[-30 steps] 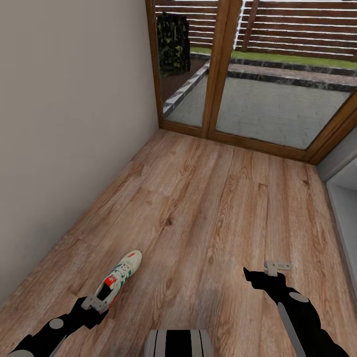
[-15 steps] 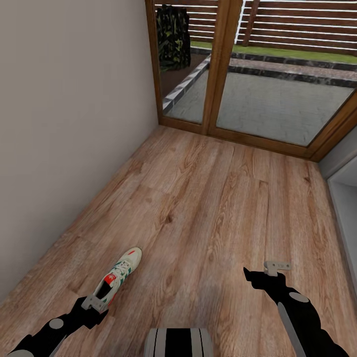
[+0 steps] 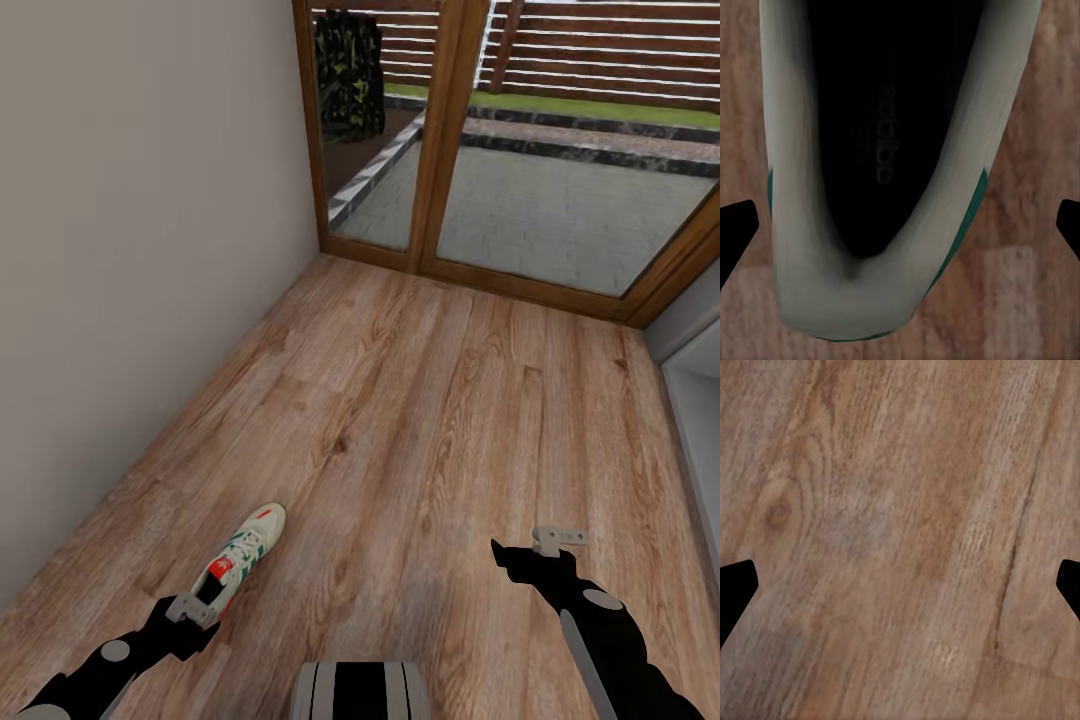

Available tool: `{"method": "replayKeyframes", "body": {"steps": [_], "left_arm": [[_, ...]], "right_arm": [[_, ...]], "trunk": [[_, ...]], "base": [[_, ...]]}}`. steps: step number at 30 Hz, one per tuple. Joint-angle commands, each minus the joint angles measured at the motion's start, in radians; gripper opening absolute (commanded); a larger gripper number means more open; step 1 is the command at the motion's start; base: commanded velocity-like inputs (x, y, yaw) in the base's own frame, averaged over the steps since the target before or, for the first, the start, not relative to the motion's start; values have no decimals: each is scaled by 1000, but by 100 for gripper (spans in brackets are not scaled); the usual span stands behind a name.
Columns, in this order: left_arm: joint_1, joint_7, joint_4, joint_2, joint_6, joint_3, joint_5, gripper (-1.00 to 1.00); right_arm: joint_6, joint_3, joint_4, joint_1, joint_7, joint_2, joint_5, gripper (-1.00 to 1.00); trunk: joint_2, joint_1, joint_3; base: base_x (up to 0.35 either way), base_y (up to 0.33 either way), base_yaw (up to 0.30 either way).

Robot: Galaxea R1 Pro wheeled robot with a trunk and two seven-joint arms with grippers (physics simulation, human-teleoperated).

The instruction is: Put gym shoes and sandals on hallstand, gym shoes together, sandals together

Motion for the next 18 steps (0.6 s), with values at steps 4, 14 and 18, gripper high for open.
{"method": "replayKeyframes", "body": {"steps": [4,14,18], "left_arm": [[0,-1,0,-1,-5,0,-6,100],[0,1,0,-5,-5,0,-6,100],[0,3,0,-5,-5,0,-6,100]], "right_arm": [[5,-1,-1,0,0,0,-9,100],[5,-1,-1,0,0,0,-9,100],[5,-1,-1,0,0,0,-9,100]], "trunk": [[0,0,-1],[0,0,-1],[0,0,-1]], "base": [[16,0,0],[28,0,0],[51,0,0]]}}
